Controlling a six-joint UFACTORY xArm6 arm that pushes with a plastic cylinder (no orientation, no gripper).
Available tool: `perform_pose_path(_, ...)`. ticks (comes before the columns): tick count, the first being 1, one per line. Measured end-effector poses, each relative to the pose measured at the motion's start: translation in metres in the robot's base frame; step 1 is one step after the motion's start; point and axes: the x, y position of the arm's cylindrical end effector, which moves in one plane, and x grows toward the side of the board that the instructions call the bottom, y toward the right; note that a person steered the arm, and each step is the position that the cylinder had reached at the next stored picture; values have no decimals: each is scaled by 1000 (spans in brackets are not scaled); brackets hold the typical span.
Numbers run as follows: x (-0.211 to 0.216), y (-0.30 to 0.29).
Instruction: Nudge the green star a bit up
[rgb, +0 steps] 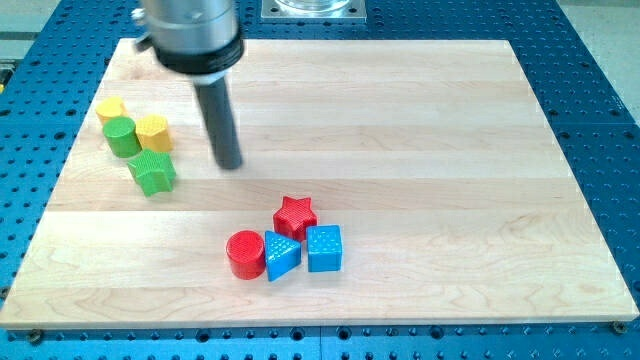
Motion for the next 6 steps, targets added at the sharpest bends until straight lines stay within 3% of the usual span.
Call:
perform_pose_path(1, 63, 26)
perform_pose_path(3, 93, -89)
perform_pose_path(4, 76, -99)
perform_pose_path(6, -6, 11)
